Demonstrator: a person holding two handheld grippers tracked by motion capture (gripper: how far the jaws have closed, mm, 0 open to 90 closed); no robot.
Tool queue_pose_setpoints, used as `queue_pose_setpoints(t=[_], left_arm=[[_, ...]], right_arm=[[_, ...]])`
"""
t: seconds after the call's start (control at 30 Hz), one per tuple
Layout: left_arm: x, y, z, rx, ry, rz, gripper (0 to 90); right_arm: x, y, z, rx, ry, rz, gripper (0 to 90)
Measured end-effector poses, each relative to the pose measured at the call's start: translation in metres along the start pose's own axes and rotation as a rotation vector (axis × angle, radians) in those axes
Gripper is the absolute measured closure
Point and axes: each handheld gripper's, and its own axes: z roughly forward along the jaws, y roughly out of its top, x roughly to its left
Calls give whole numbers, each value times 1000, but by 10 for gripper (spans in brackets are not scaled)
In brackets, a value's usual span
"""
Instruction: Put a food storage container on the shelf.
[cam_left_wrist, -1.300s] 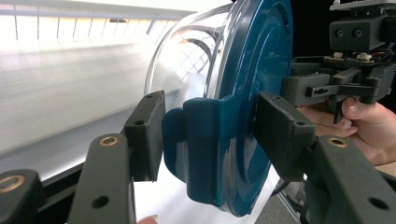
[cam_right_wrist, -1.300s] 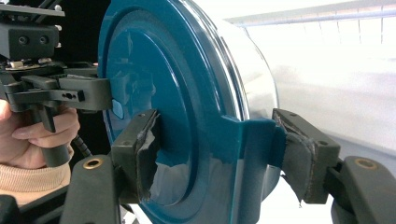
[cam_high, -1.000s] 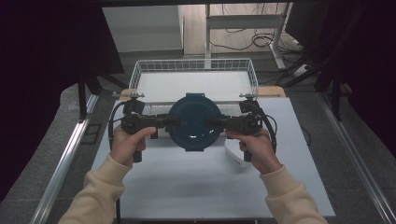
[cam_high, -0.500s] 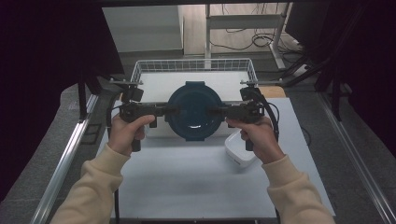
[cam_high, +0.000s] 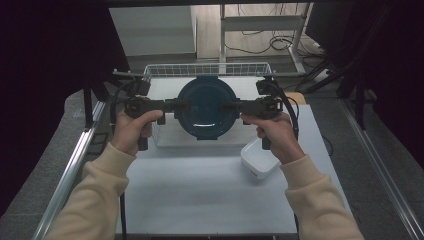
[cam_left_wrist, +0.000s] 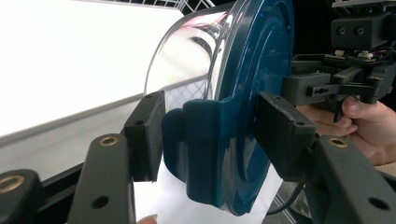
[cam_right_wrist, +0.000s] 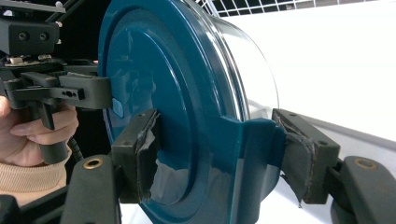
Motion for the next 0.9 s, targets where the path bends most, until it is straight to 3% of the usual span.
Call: queue_pose_setpoints(t=[0.6, 0.9], left_arm=[[22, 39, 12, 13, -12, -9, 451], [41, 52, 24, 6, -41, -44, 450]], right_arm=[[-17, 38, 12, 12, -7, 11, 344], [-30, 56, 21, 25, -25, 24, 350]])
